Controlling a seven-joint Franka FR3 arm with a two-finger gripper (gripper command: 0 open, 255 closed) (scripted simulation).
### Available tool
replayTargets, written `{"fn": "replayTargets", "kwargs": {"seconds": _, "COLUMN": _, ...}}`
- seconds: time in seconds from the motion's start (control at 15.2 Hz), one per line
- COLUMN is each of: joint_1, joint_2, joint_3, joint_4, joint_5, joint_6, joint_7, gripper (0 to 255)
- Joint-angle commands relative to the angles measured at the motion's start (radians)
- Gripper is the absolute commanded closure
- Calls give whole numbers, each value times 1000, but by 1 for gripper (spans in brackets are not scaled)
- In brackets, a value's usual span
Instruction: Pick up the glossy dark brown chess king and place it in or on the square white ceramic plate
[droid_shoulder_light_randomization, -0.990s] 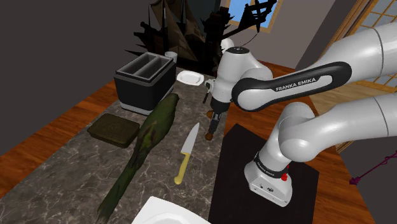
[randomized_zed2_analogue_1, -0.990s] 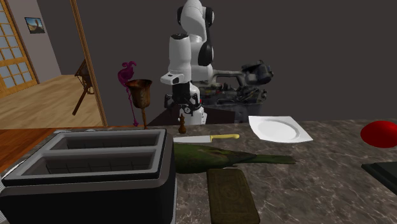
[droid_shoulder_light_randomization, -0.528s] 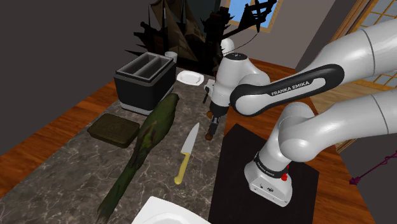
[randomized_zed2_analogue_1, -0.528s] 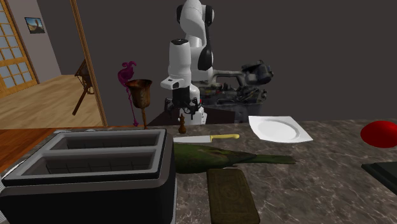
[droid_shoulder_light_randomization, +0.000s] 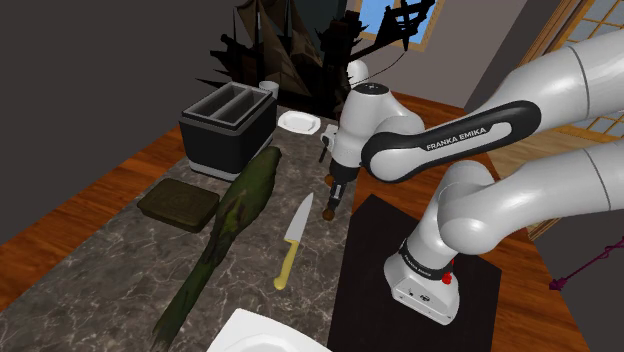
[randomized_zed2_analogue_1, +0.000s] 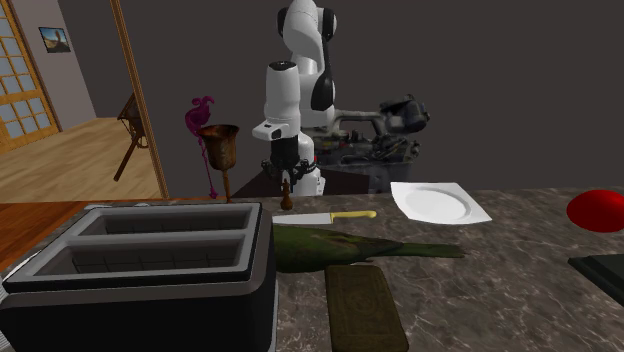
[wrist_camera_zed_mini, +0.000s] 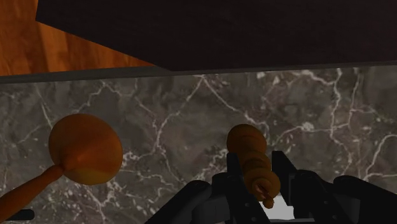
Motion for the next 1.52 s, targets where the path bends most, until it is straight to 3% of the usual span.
{"fn": "replayTargets", "kwargs": {"seconds": 0.0, "joint_1": 0, "joint_2": 0, "joint_3": 0, "joint_4": -1, "joint_5": -1, "joint_6": 0, "joint_7": 0, "gripper": 255}}
{"fn": "replayTargets", "kwargs": {"seconds": 0.26, "joint_1": 0, "joint_2": 1, "joint_3": 0, "joint_4": -1, "joint_5": 0, "joint_6": 0, "joint_7": 0, "gripper": 255}}
{"fn": "replayTargets", "kwargs": {"seconds": 1.45, "joint_1": -4, "joint_2": -156, "joint_3": -10, "joint_4": 175, "joint_5": -9, "joint_6": -332, "joint_7": -3, "gripper": 255}}
